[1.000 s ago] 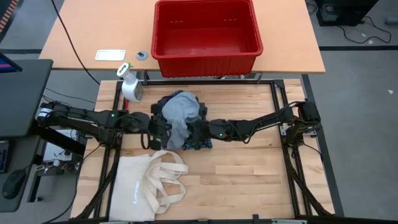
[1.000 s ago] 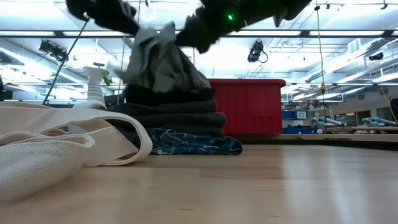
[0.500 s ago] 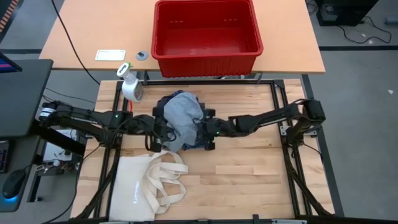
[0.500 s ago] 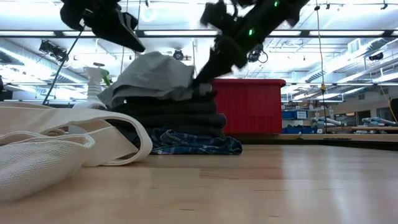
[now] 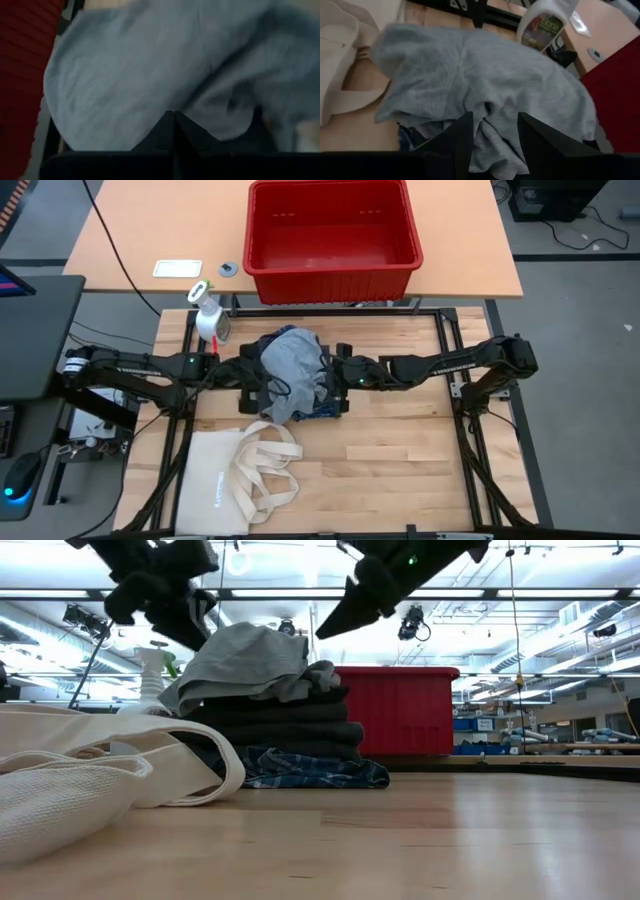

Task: Fold Laundry from Bin
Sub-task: Fold the gray shirt

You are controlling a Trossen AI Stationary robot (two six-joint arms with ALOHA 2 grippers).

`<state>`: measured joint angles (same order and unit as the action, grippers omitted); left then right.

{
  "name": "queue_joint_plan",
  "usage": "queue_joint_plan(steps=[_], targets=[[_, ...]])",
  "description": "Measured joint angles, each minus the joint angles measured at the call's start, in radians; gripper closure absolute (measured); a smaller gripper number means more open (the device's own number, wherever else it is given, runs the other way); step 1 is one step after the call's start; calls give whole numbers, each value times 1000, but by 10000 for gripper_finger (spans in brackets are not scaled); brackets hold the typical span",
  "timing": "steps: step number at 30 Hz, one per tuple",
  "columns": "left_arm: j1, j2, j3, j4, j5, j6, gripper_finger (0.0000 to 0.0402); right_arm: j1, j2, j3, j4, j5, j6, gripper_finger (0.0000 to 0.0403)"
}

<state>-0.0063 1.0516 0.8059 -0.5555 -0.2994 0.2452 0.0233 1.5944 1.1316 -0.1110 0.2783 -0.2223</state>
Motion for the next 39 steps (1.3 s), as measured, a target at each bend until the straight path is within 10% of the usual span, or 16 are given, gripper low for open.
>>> queue_joint_plan(steps=[14, 25, 39], targets=[[5, 124, 0, -95, -370, 80, 318, -44, 24, -62, 20, -18, 44, 241], [76, 128, 0, -140, -353, -75, 192, -54, 24, -91, 91, -19, 39, 241], [185, 180, -45, 17, -80, 40, 224, -53, 24, -91, 104, -68, 41, 241]])
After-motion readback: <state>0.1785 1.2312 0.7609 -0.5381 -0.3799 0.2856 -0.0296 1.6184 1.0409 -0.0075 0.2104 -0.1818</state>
